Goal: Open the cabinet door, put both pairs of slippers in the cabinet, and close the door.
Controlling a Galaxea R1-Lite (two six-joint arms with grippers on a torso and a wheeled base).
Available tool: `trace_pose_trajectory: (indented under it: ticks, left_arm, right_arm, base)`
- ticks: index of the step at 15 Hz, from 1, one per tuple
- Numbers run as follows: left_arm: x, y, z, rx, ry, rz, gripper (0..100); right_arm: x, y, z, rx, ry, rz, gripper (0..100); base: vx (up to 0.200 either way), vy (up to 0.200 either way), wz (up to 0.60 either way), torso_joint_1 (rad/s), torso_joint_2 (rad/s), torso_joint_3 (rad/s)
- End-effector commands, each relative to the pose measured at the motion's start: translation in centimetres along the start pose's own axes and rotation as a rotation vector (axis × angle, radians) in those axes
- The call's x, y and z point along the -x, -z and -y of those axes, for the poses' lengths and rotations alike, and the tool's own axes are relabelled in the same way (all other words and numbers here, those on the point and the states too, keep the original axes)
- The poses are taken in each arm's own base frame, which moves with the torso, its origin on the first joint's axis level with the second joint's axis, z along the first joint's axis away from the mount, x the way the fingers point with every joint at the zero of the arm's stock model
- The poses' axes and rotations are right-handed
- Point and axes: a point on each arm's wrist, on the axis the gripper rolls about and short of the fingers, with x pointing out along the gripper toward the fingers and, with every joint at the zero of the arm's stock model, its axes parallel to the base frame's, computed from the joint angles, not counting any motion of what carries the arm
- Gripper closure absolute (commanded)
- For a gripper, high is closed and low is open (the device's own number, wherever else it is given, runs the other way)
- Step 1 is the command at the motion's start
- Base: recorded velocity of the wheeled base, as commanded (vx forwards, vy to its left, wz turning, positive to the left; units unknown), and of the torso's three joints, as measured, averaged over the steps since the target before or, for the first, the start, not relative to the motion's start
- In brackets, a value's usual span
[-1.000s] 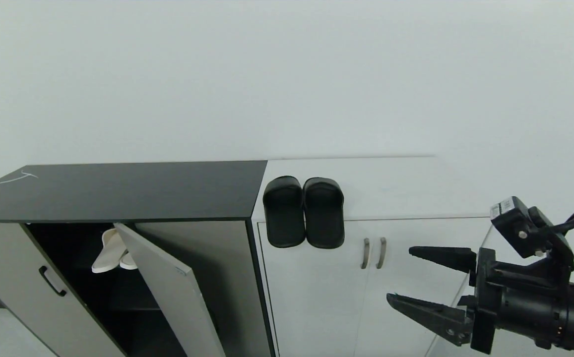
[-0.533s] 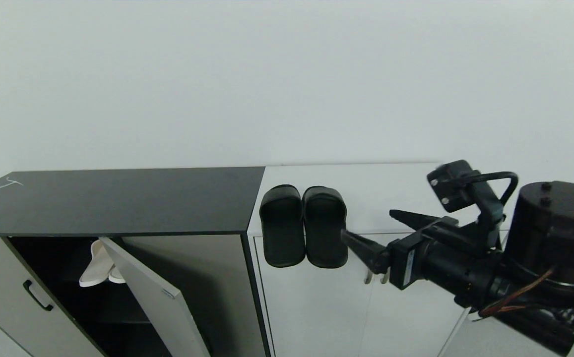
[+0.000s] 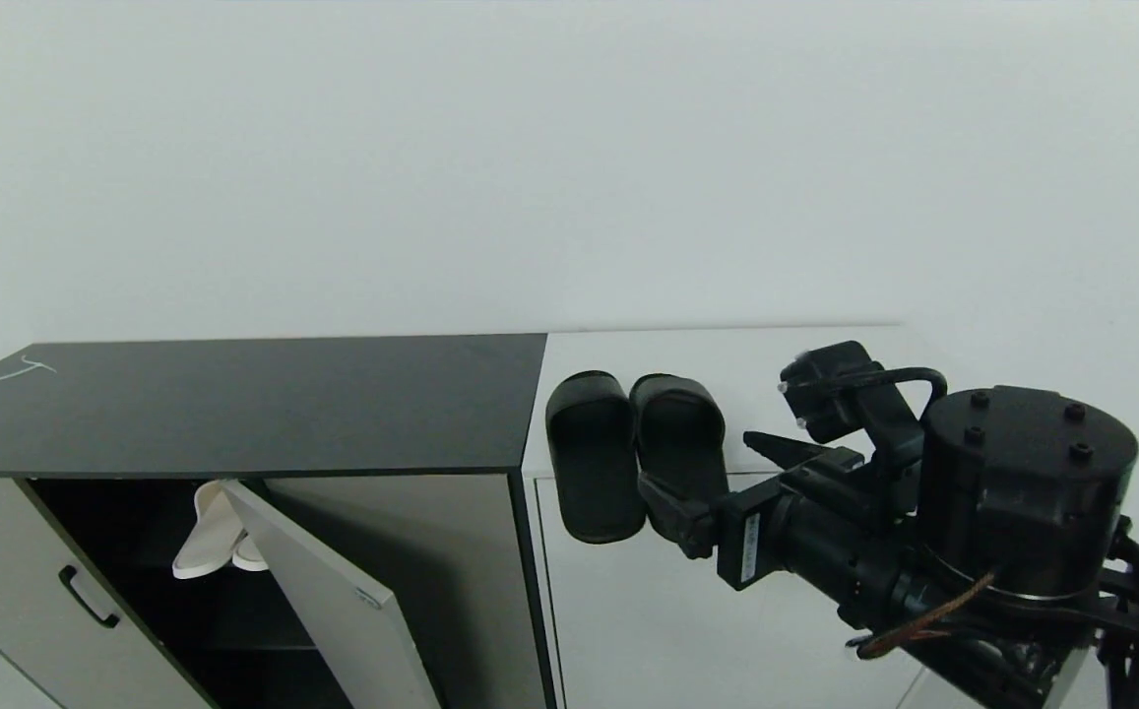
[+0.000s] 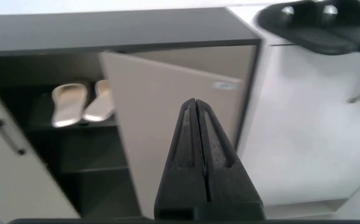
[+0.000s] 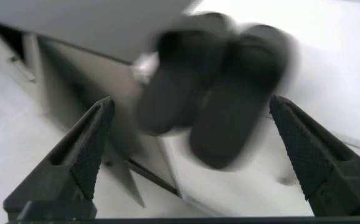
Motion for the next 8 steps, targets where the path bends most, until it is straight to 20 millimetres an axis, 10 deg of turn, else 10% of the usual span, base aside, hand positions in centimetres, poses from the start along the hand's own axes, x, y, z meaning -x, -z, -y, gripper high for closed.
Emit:
trace_pose_trajectory:
  ticks: [1,8]
  left_arm:
    - [0.0,0.0,0.0,0.000,0.001,-0.002,100]
    - [0.0,0.0,0.0,-0.001,0.001,-0.002,100]
  right_arm:
    - [0.1,0.3,-0.9,0.010,0.002,-0.009,0]
    - [-10.6,2.6,-0.5,-0.035,0.323,0.002,0]
  base:
    - [0.000,0.000,0.00,0.000,0.00,0.000]
    - [0.000,0.000,0.00,0.000,0.00,0.000]
